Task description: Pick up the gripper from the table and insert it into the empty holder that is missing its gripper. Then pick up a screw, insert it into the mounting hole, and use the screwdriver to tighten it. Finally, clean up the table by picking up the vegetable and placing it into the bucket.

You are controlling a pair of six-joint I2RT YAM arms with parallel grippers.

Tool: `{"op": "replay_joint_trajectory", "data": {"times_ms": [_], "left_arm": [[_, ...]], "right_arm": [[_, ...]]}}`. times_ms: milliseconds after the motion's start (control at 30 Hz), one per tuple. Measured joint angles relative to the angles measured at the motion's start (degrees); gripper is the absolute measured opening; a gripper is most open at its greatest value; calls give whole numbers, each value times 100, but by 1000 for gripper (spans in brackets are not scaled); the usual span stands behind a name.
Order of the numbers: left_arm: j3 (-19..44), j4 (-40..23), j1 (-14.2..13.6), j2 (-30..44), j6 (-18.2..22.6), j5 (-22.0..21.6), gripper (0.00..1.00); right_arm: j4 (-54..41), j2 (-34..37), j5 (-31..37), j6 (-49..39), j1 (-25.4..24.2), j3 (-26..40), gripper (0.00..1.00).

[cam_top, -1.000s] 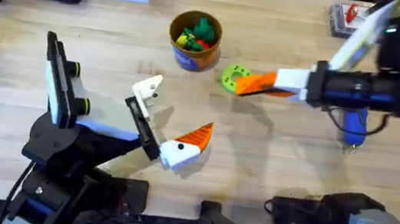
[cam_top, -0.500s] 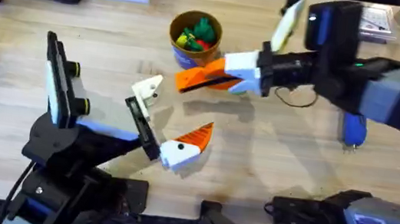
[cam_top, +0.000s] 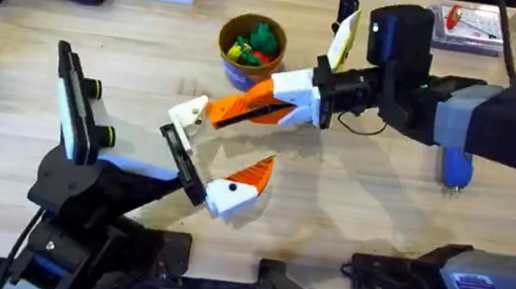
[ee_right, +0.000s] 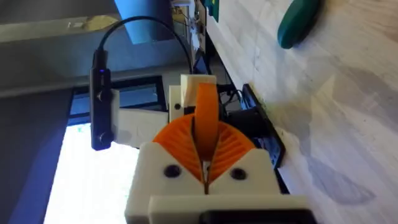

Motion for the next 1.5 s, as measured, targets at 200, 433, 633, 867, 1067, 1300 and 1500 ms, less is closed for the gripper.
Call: {"op": "replay_joint_trajectory", "data": {"times_ms": [200, 433, 633, 867, 1067, 1300, 1500], "left_arm": [[0, 3, 0, -3, 9, 4, 986], [0, -4, 0, 1, -44, -7, 985], [0, -7, 75, 2, -148, -262, 986], [4, -13, 144, 2, -178, -627, 986], [7, -17, 146, 2, -181, -754, 986], [9, -17, 108, 2, -195, -660, 986], [10, -15, 107, 2, -188, -562, 986]], "right_arm": [[341, 29, -131, 160, 52, 0, 8], [487, 255, -228, 252, 201, 0, 8], [1249, 703, -287, 512, 343, 117, 8], [1359, 1120, -334, 702, 448, 520, 8], [1354, 1165, -173, 813, 483, 613, 8], [1319, 1176, 93, 937, 538, 632, 7], [1313, 1176, 39, 936, 483, 632, 7]]}}
